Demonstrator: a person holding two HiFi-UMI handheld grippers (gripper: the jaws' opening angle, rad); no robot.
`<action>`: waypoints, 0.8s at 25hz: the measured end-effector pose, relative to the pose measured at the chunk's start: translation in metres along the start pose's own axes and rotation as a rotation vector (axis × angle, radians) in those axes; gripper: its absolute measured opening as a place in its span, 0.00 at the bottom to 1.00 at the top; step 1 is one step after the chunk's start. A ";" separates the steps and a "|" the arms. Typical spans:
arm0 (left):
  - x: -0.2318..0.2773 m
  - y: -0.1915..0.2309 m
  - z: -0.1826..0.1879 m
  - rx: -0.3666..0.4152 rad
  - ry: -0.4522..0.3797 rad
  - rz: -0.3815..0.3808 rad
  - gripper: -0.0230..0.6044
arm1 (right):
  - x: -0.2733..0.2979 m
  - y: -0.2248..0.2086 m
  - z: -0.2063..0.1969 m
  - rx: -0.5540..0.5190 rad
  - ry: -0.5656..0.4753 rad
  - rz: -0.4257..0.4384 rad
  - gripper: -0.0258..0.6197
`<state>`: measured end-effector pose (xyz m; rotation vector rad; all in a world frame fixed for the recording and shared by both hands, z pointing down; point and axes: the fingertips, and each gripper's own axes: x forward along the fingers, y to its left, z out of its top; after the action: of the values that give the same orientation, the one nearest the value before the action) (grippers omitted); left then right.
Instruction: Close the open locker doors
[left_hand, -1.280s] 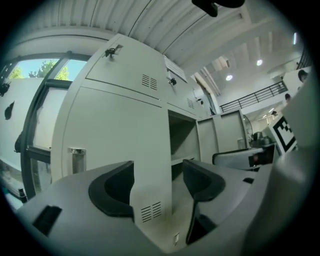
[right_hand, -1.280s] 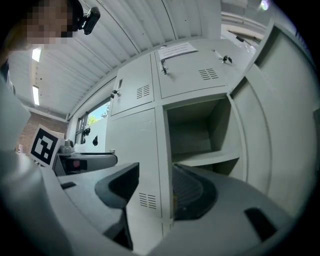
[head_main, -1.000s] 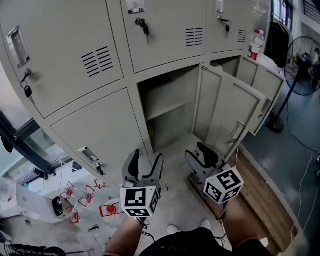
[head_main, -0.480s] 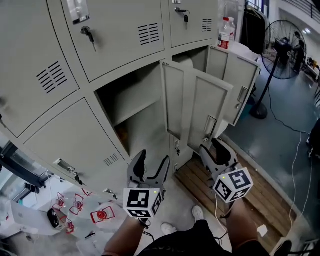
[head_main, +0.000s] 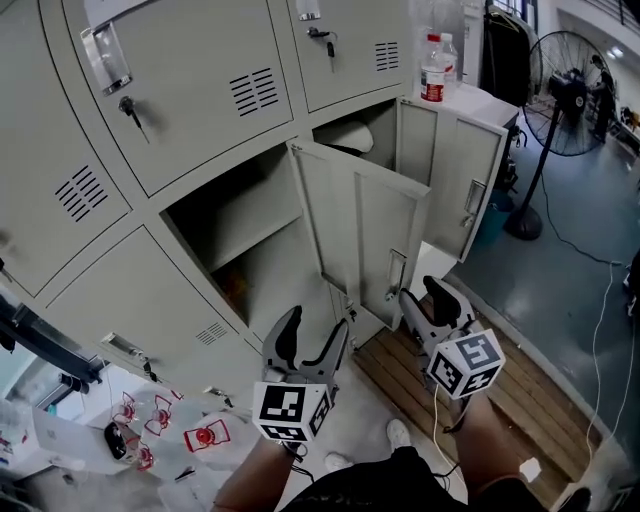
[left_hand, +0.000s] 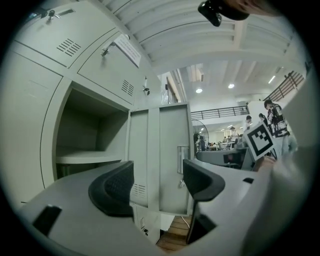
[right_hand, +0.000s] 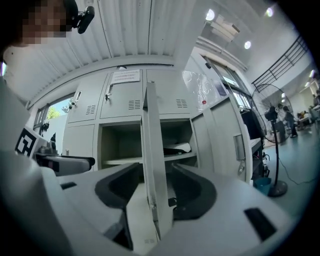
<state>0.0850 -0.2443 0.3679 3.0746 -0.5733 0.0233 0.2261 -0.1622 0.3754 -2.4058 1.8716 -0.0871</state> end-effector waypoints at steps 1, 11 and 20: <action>0.003 -0.002 0.001 0.002 0.001 0.005 0.53 | 0.003 -0.001 -0.001 0.002 0.005 0.014 0.35; 0.018 -0.009 0.004 0.009 0.003 0.067 0.53 | 0.025 -0.005 -0.005 -0.007 0.029 0.125 0.31; 0.022 -0.009 0.006 0.008 0.006 0.093 0.52 | 0.028 -0.001 -0.004 -0.022 0.023 0.183 0.19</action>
<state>0.1087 -0.2443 0.3625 3.0516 -0.7169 0.0353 0.2340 -0.1895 0.3795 -2.2435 2.1033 -0.0819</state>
